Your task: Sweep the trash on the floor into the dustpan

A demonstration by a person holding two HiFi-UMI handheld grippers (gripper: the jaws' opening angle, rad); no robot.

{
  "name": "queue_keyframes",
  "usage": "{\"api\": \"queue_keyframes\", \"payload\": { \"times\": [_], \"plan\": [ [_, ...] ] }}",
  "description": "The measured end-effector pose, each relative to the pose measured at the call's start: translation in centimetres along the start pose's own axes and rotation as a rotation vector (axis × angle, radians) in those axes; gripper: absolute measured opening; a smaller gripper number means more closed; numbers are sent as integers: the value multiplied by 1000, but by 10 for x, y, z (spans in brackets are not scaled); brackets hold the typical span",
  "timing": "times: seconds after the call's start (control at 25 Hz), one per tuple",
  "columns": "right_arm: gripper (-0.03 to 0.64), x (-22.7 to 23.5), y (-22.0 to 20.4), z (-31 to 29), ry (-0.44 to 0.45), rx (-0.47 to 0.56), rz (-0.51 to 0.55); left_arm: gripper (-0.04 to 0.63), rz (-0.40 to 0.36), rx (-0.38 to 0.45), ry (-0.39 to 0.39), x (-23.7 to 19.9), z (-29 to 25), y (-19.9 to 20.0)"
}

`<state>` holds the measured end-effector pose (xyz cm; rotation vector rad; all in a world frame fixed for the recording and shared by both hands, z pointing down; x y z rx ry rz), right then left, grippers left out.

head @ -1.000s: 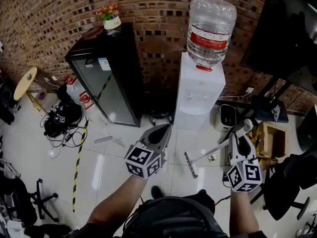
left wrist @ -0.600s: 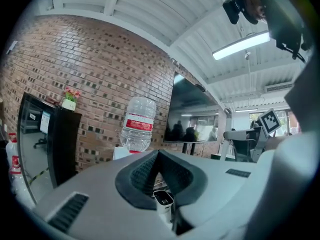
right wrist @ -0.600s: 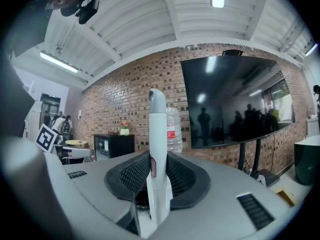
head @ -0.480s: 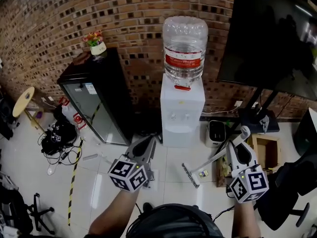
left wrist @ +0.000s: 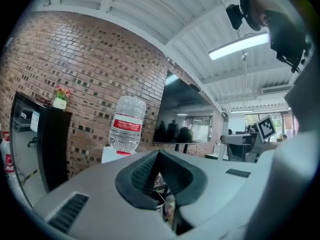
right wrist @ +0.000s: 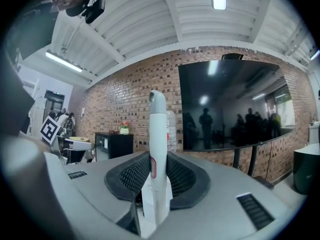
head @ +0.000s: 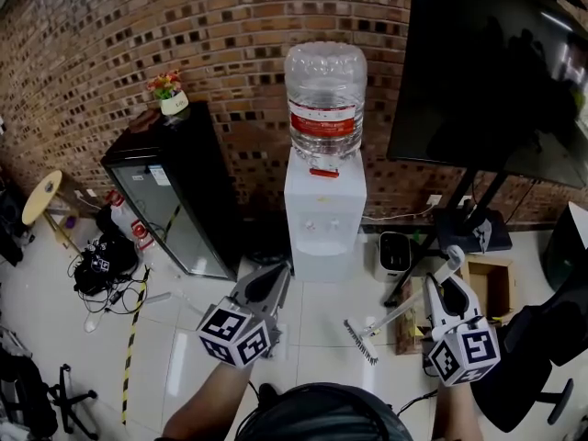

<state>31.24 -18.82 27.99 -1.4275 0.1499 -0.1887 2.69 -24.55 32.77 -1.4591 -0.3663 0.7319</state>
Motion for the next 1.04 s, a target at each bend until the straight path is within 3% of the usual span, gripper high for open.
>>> {"api": "queue_keyframes", "payload": {
  "times": [0.56, 1.04],
  "plan": [
    [121, 12, -12, 12, -72, -24, -14, 0, -24, -12, 10, -1, 8, 4],
    [120, 11, -8, 1, -78, 5, -37, 0, -26, -17, 29, -15, 4, 2]
  ]
}}
Point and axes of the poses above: the fingertips, and each gripper's own axes: z backward along the fingers, x to its right, y out of its top, the point moved 3 cm from there along z, backward along the fingers, and after that the axes turned 11 degrees about x, right-handed, at the moved point
